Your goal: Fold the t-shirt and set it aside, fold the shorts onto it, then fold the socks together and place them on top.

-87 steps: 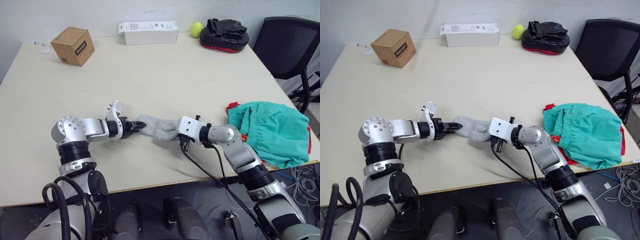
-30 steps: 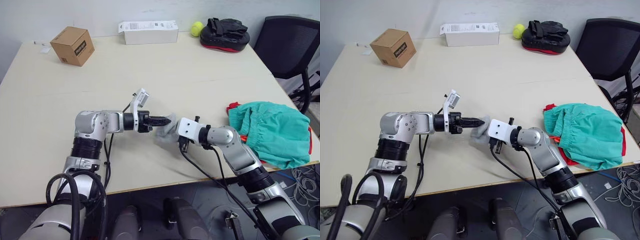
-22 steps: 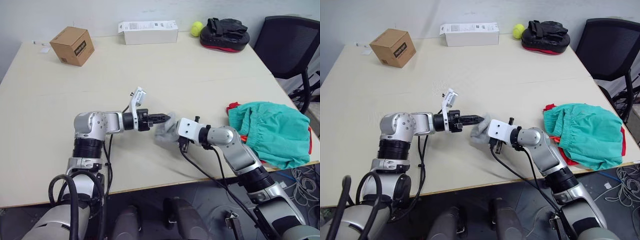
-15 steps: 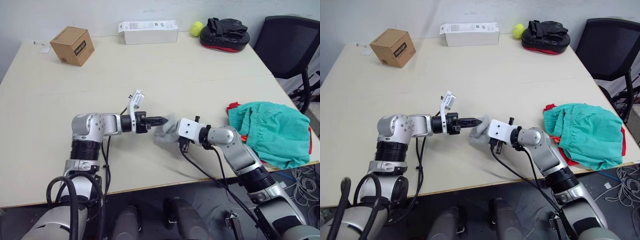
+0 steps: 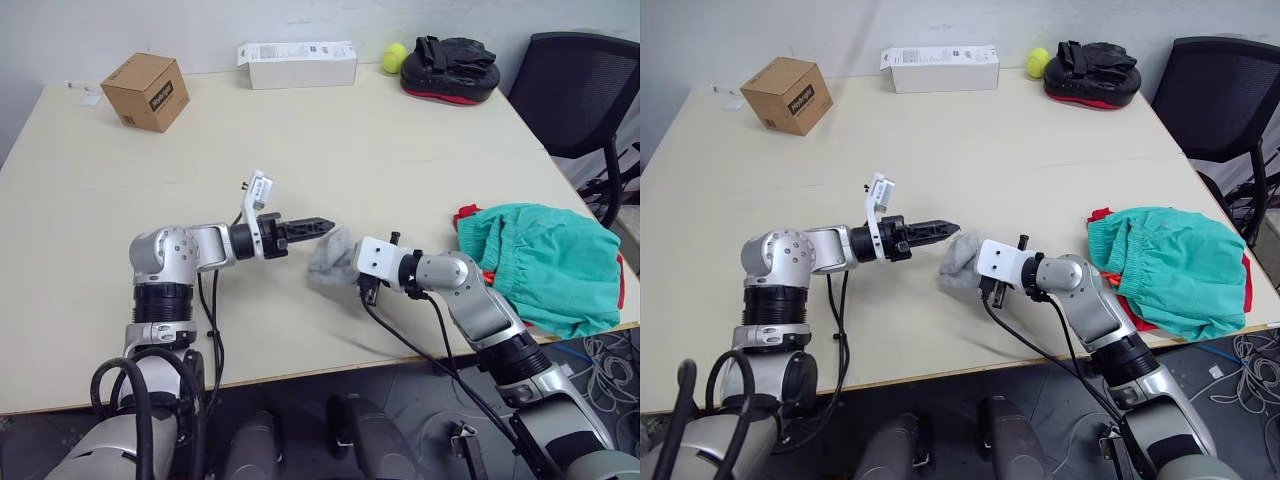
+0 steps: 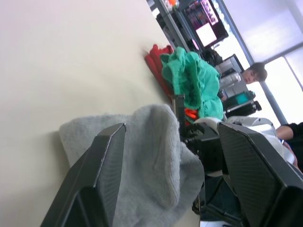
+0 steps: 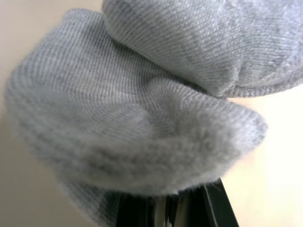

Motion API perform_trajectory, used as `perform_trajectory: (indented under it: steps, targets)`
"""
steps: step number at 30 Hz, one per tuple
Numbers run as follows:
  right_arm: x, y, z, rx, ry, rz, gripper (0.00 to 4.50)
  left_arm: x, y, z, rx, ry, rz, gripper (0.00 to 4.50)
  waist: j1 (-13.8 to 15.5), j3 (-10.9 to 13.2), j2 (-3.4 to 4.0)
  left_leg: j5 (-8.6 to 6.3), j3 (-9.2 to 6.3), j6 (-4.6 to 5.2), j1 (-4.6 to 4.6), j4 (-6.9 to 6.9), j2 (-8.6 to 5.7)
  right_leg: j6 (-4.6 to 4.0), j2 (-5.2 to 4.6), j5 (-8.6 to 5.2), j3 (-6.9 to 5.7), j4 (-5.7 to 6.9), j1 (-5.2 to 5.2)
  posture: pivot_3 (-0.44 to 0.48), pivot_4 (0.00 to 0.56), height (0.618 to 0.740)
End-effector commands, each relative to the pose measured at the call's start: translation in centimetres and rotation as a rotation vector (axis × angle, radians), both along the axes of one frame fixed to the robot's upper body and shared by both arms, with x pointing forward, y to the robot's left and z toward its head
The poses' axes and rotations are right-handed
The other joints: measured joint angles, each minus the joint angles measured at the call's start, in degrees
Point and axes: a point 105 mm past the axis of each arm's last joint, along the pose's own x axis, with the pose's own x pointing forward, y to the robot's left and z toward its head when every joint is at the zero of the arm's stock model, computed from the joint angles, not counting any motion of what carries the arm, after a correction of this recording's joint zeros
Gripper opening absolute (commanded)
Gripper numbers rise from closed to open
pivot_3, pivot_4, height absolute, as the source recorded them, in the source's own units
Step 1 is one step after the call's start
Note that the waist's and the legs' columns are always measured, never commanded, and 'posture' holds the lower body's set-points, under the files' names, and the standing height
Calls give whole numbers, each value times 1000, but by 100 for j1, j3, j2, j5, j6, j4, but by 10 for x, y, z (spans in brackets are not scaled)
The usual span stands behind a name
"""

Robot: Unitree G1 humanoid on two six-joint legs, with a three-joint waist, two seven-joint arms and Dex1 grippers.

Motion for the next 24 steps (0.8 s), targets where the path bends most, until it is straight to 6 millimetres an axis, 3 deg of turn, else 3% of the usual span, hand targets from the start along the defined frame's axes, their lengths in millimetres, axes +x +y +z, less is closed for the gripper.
perform_trajectory:
  steps: [1, 7, 16, 20, 24]
  targets:
    - [-4, -4, -13, -38, 45, -1, 0, 3, 0, -3, 51, -17, 19, 1997, 1, 0, 0, 0, 0, 0, 0, 0, 0, 0, 0, 0, 0, 0, 0, 0, 150, 740]
    - [-4, -5, -13, -39, 46, -2, 0, -6, -16, -14, 182, -114, -67, 56, 0, 0, 0, -7, 1, -12, 0, 0, 0, 0, 0, 0, 0, 0, 0, 0, 150, 740]
    - [-4, -6, -13, -36, 51, -10, 0, -30, -36, -45, 440, -288, -270, 21, 2, 0, 0, -8, 2, -13, 1, -1, 0, -1, 0, 0, 3, -1, 0, 0, 150, 740]
    - [-5, -9, -9, -11, 57, -26, 0, -20, -33, -62, 578, -331, -255, 21, 11, -1, 1, -1, 1, 5, 1, 5, -1, -1, 0, 0, 5, -1, 3, 0, 150, 740]
    - [-8, -35, 19, -2, 17, -65, 0, -12, -36, -62, 597, -353, -235, 21, 64, -1, 2, -17, -1, 42, -4, 20, -2, -1, -2, 0, 5, -1, 8, 0, 150, 740]
